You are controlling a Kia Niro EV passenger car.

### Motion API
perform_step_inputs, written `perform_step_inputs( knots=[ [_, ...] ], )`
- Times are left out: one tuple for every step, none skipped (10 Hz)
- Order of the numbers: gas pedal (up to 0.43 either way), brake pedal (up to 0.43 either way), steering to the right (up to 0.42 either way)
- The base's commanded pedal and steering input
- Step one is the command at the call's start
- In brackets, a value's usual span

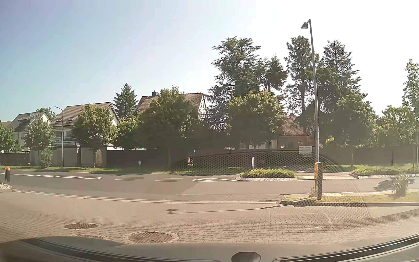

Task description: Follow the waypoints while adhering to traffic rules and regulations

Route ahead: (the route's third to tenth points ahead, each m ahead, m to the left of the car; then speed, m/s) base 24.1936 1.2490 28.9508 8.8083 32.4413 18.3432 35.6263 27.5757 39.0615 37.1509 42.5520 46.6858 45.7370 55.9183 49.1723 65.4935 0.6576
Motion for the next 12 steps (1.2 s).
perform_step_inputs(
  knots=[
    [0.0, 0.25, -0.018],
    [0.0, 0.25, -0.007],
    [0.0, 0.25, 0.002],
    [0.0, 0.25, 0.002],
    [0.0, 0.25, 0.0],
    [0.0, 0.25, 0.0],
    [0.0, 0.25, 0.0],
    [0.0, 0.25, 0.0],
    [0.0, 0.25, -0.001],
    [0.0, 0.25, -0.001],
    [0.0, 0.25, -0.001],
    [0.0, 0.25, -0.001]
  ],
)
